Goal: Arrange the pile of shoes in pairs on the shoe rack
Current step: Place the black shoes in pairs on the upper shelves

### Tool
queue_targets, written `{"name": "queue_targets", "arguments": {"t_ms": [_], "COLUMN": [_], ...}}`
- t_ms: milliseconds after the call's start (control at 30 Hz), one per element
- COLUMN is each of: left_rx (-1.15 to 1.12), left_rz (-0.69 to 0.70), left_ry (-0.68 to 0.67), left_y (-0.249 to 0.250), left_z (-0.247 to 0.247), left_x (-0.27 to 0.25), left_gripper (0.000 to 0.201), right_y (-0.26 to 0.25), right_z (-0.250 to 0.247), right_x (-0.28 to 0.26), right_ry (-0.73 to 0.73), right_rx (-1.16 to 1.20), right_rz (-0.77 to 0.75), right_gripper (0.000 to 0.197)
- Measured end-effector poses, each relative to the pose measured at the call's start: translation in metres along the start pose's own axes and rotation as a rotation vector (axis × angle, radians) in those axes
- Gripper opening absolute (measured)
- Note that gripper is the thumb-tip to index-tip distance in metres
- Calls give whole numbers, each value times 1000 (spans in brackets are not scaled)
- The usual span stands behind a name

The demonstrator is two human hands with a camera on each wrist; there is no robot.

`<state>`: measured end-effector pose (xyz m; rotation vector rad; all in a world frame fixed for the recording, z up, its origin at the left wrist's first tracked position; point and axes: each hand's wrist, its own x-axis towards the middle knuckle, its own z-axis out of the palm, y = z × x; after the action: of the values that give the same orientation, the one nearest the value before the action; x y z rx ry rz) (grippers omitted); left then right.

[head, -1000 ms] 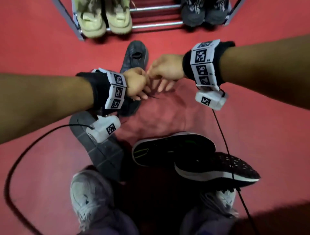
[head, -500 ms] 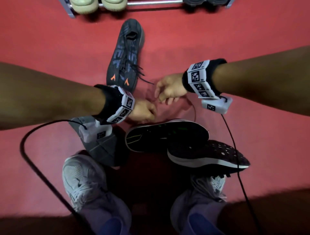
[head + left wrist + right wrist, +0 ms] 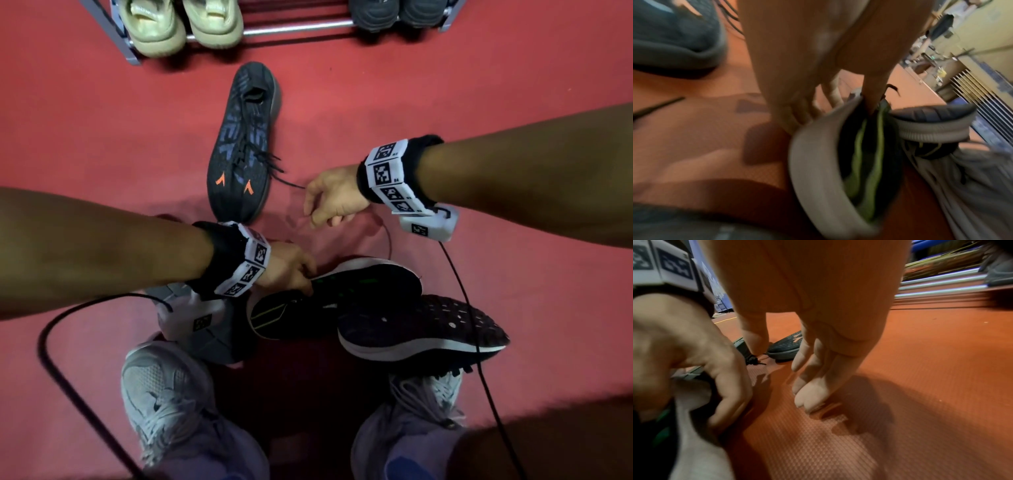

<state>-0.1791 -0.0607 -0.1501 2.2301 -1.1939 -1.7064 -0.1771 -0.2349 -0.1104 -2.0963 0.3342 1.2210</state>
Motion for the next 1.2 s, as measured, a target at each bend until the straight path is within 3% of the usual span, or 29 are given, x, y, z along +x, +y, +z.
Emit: {"name": "queue_targets", "arguments": {"t_ms": [100, 233, 467, 633, 733, 800, 867, 933, 1100, 1200], "left_rx": [-265, -460, -583, -591, -648, -734, -778, -802, -814, -779], "left_rz": [-22, -77, -161, -192, -261, -274, -263, -252, -254, -255], "left_ry": [62, 316, 610, 787, 883, 921, 950, 969, 958, 967], "left_y": [-4, -6, -17, -32, -36, -38, -39, -42, -41, -40], "left_z": [-17, -50, -85, -92, -93, -94, -95, -96, -97, -93], "left_x": [5, 12, 17, 10, 7, 6, 6, 7, 9, 9], "left_gripper": [26, 19, 7, 11, 10, 9, 7, 6, 12, 12], "right_y": [10, 20, 20, 12, 8, 12, 19, 24, 24, 23], "right_z": [-2, -12, -41, -44, -42, -36, -25, -13, 16, 26], "right_x": [0, 1, 1, -6, -10, -7, -4, -5, -13, -15], "right_ry": [17, 56, 606, 738, 616, 522, 301, 37, -164, -258], "right_rx": [38, 117, -81, -143, -263, -141, 105, 151, -110, -204], "right_rz": [23, 82, 64, 20, 114, 174, 187, 163, 67, 73], "right_gripper": [22, 13, 35, 48, 43, 38, 31, 21, 49, 50]}}
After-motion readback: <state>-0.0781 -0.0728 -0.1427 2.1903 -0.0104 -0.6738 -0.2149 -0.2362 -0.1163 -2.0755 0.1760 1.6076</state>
